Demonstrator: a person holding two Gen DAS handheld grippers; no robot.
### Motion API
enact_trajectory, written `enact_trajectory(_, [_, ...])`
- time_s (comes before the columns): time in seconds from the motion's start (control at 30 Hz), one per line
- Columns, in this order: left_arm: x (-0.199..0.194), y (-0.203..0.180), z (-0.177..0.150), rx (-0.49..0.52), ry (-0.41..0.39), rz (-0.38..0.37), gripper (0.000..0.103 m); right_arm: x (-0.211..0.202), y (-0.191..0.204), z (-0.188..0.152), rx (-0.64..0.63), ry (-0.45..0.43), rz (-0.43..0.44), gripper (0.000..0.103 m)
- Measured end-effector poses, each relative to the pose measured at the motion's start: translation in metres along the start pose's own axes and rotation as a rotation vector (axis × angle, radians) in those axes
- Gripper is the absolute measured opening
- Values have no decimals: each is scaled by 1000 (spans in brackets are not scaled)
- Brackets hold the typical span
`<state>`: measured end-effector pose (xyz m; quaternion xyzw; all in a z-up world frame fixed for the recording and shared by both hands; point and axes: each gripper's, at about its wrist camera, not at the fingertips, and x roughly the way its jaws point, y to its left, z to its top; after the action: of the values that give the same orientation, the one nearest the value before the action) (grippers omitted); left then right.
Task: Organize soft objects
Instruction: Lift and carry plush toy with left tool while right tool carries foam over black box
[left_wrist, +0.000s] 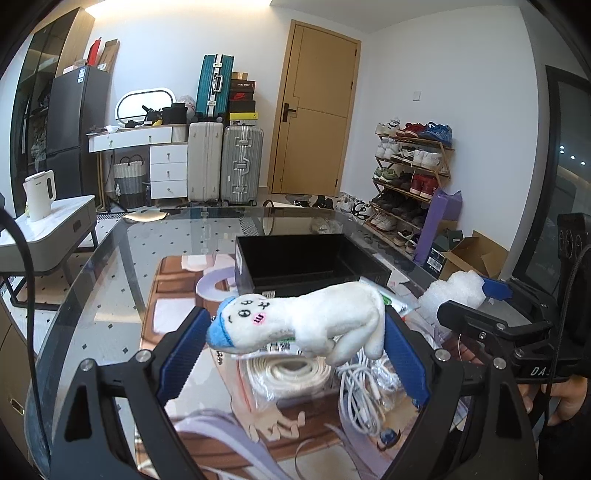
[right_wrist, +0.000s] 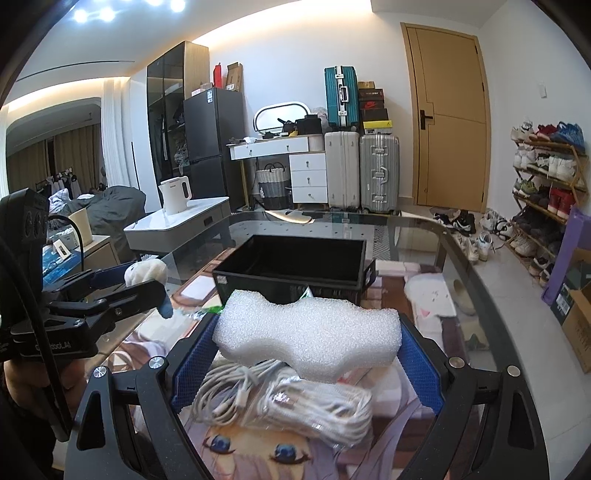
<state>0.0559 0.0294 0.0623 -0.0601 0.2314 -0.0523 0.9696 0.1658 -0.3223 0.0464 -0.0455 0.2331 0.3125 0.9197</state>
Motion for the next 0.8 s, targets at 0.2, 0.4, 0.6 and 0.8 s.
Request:
enact_trajectory(0.2, [10, -1, 10, 1, 0, -1, 91, 10, -5, 17, -28, 1, -13, 92])
enact_trajectory(0.4, [19, 1, 18, 3, 2, 2, 91, 18, -10, 28, -23, 0, -12, 92])
enact_trajectory(0.6, [25, 5, 28, 2, -7, 3, 91, 23, -14, 45, -31, -24, -5, 92])
enact_trajectory(0.8, [33, 4, 37, 16, -11, 15, 91, 36, -14, 62, -63, -26, -8, 92])
